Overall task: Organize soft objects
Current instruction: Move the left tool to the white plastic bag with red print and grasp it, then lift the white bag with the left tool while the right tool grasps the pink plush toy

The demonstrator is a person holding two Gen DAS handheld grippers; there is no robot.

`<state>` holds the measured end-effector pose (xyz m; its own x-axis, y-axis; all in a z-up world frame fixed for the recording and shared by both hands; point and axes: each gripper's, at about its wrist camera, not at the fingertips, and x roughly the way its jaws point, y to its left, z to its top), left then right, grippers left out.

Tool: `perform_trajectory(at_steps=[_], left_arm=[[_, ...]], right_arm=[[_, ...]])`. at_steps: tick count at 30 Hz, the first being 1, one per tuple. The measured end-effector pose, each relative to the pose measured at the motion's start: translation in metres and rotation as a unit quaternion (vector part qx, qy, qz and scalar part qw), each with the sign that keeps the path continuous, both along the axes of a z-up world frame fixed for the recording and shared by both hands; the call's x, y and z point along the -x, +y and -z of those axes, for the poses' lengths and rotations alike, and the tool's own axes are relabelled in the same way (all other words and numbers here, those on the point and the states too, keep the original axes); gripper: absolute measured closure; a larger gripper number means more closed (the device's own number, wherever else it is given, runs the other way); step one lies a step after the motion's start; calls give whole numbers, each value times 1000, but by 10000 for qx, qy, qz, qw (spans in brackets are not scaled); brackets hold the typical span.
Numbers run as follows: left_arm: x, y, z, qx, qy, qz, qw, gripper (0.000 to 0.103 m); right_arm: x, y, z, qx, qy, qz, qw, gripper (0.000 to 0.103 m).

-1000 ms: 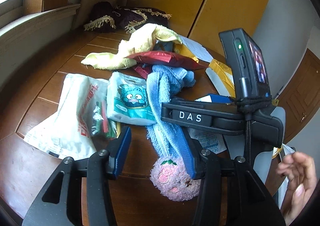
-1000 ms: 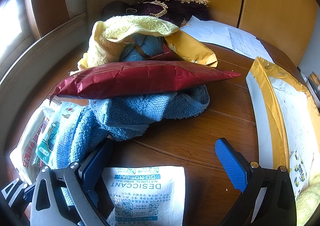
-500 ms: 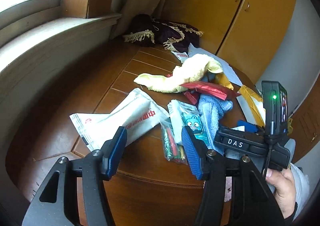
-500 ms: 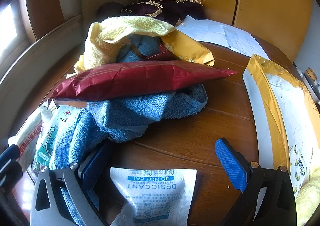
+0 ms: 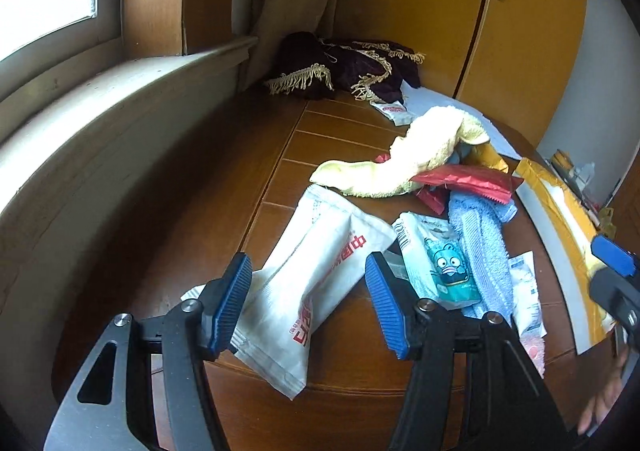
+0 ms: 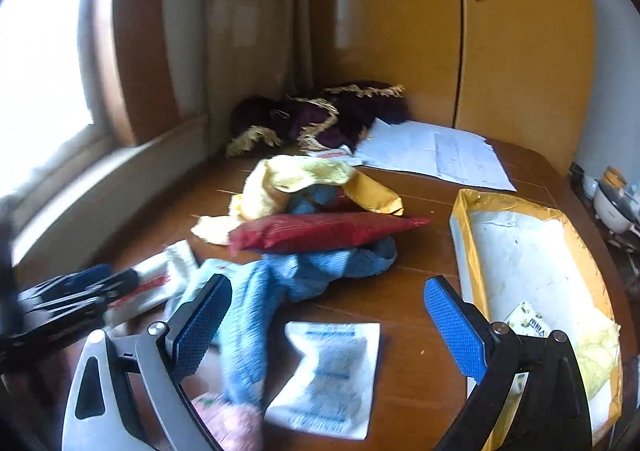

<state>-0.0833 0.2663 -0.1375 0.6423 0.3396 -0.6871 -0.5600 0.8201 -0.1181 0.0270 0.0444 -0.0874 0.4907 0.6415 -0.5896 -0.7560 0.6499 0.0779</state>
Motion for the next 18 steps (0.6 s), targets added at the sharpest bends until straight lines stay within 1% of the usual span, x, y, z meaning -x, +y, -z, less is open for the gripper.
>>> perform_trajectory(at_steps=[2,4,6,8,9,11,12,13,15,16,17,18], left_arm=[[-2,-3,1,-53,120,13,9999,46],[-2,-6,0,47,171,138,9997,53],[-1,-10,-2,232,183,248,9993,53],[-2,-13,-5,397,207,332,9984,53],[-4,-12,-6,416,208,317,9984,53],[-8,-12,-7,237,228,217,9992,53],[-11,-12,-6,131,269,134,9995,53],[-13,-10,-5,99,285,97,9995,53],[-19,-5,2,236,428,106,9987,54],[-22,-4,5,245,524,106,9983,67],[-23,-4,9,237,612,94,9978,73],[-21,-6,9,186,586,77,9981,73]], right_arm=[[15,-10,5,-117,313,-500,9982,5],[24,-19,17,-158,643,-649,9957,6],[29,-21,31,-109,1039,-671,9923,8],[35,-21,45,-14,1263,-660,9898,13],[36,-21,50,49,1295,-633,9895,15],[35,-19,56,22,1416,-515,9886,17],[34,-20,57,-20,1497,-509,9874,20],[33,-18,58,-20,1535,-555,9866,25],[31,-13,58,39,1515,-621,9865,30],[31,-9,60,68,1539,-652,9859,35],[31,-5,62,127,1586,-702,9848,38],[31,0,66,203,1649,-758,9832,49]])
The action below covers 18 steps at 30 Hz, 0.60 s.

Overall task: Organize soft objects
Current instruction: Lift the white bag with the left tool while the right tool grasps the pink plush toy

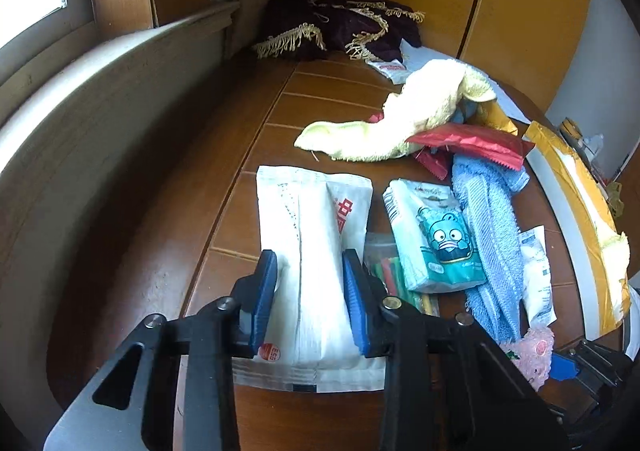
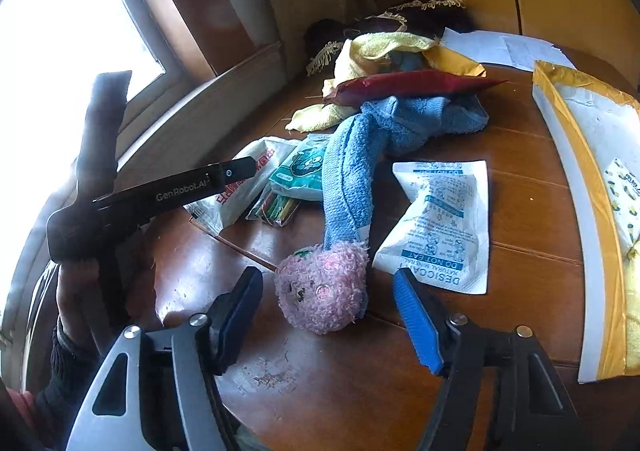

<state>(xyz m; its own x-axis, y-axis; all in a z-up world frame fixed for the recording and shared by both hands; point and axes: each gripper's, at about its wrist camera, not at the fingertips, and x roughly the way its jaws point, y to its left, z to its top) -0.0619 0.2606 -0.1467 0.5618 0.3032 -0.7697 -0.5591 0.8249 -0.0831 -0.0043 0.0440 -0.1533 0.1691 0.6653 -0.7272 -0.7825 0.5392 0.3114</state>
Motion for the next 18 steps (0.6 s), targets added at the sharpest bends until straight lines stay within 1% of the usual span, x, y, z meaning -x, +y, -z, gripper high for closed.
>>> perform_trajectory(at_steps=[1,3,4,6,7,8,9,10,11,13,15,17,18], left_arm=[[2,-1,0,-7,-20,-17,10000,74],[6,0,-1,124,-89,-33,9999,75],[9,1,-1,236,-190,-27,9995,77],[18,2,-5,401,-491,22,9980,77],[23,1,-9,438,-607,-34,9972,77],[28,0,-14,523,-755,-59,9958,77],[34,-2,-20,682,-986,-4,9928,77],[37,-5,-28,799,-1148,67,9901,77],[37,-11,-38,828,-1272,131,9883,77],[33,-29,-58,769,-1512,423,9846,77],[19,-50,-75,634,-1570,708,9830,77],[3,-64,-87,705,-1679,1035,9778,77],[-6,-67,-89,737,-1693,1166,9759,77]], right_arm=[[1,3,4,87,75,-28,9999,59],[5,3,4,123,-37,-34,9999,60],[6,2,2,128,-54,-68,9999,62],[7,-6,-2,-22,-16,-105,9999,63],[8,-10,-6,-113,-68,-127,9998,64],[8,-15,-10,-202,-135,-126,9996,64],[9,-20,-13,-288,-150,-129,9994,64],[11,-26,-18,-412,-127,-144,9990,65],[12,-34,-25,-532,-118,-140,9984,65],[14,-52,-44,-797,-216,-11,9966,65],[10,-70,-63,-1034,-401,214,9936,65],[-1,-83,-78,-1163,-441,366,9916,65],[-8,-87,-81,-1207,-378,352,9913,65]])
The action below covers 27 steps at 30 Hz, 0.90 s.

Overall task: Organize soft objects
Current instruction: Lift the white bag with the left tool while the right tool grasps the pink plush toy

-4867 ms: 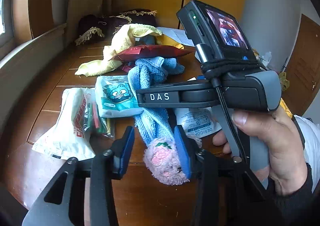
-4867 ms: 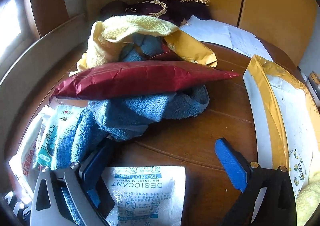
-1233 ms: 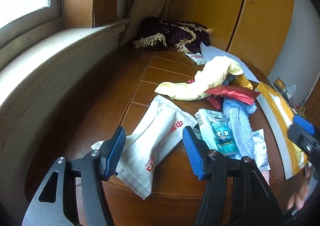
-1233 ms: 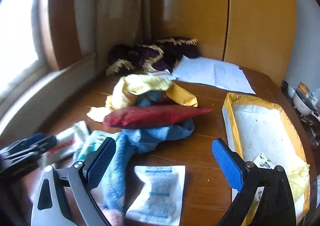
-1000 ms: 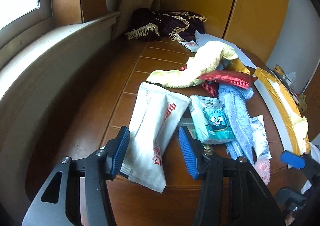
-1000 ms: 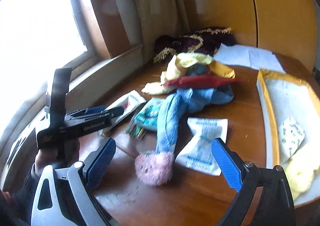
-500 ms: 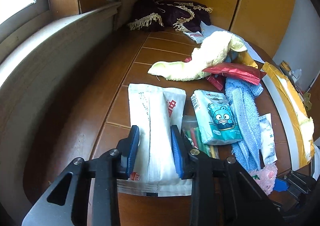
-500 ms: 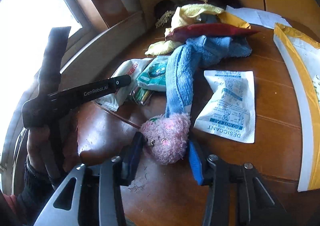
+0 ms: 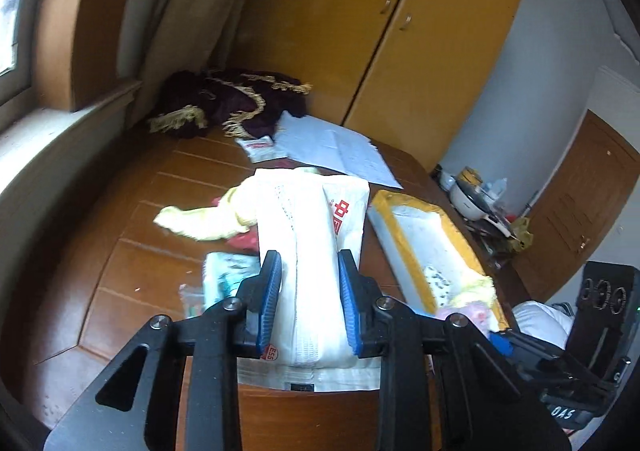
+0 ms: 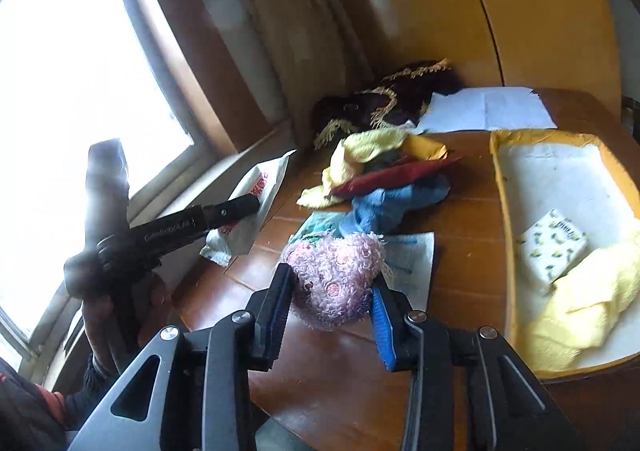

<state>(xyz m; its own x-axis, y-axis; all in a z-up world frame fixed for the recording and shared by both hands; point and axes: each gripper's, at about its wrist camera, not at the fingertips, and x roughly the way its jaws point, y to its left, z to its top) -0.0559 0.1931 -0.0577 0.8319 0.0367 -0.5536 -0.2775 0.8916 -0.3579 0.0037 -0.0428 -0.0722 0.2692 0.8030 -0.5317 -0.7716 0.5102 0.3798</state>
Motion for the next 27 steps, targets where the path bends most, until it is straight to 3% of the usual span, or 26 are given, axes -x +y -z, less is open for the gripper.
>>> perform_trajectory(at_steps=[3,7,10,16,20,24,27], left_arm=[[-27,6,6,168,16,257,9995,77],[-62,30,18,567,205,413,9973,77],[-73,37,9,398,413,261,9980,77],[-43,32,15,250,257,185,9992,77],[-15,27,34,540,275,-37,9982,77],[9,15,41,500,260,-113,9983,77],[15,16,37,543,183,-130,9983,77]], right_arm=[[-11,18,12,243,275,-249,9990,64],[-24,56,54,758,829,-650,9915,64],[-34,65,60,831,1123,-896,9861,62],[-21,55,49,741,757,-668,9921,59],[-4,41,59,774,446,-570,9944,59],[11,23,61,635,554,-394,9957,47],[29,21,60,795,230,-262,9962,47]])
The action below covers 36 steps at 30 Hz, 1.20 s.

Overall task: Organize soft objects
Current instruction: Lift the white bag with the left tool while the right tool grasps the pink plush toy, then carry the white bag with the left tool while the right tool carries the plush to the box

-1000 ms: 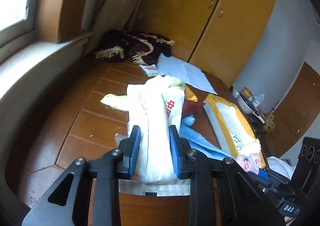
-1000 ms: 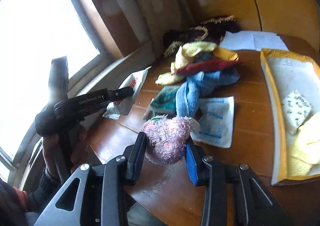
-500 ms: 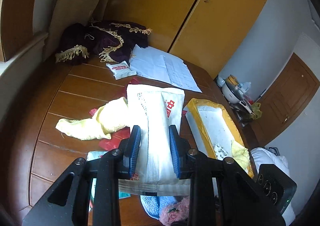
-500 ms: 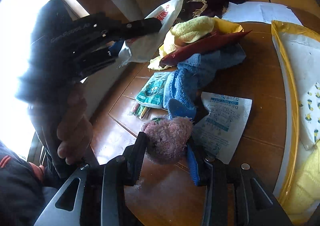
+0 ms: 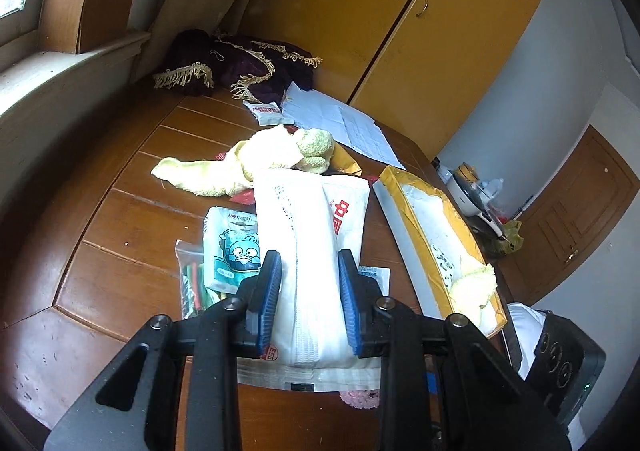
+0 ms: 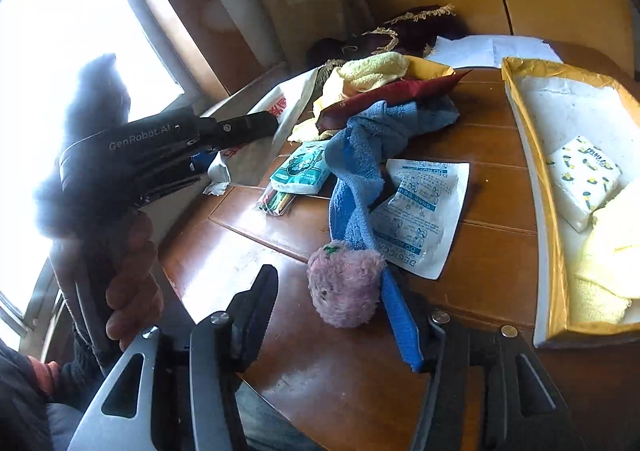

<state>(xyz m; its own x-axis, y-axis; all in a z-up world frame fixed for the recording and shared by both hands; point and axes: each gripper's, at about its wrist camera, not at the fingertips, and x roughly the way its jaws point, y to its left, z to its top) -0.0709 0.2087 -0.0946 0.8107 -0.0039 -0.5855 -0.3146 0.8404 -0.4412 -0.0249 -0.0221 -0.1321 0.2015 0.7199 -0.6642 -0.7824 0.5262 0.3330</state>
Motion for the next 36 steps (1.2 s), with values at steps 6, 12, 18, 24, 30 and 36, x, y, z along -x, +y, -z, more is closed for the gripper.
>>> perform_trajectory(at_steps=[6,12,18,24,30,36], left_arm=[[-18,13,-1,-25,-48,104,9999,77],[-50,43,-4,172,10,131,9998,77],[-45,53,-13,-133,190,-256,9994,77],[-22,42,-4,-69,163,-568,9982,77],[-47,7,-6,-199,237,-310,9990,77],[-93,-12,-28,-182,150,14,9997,77]], right_arm=[[1,19,13,566,-89,-38,9984,47],[-8,50,8,649,-65,-736,9951,75],[-22,79,3,135,287,-1556,9873,75],[-15,78,2,99,212,-1806,9833,75],[-18,38,-11,-339,54,-1545,9874,75],[-58,-5,-24,-775,186,-977,9920,75]])
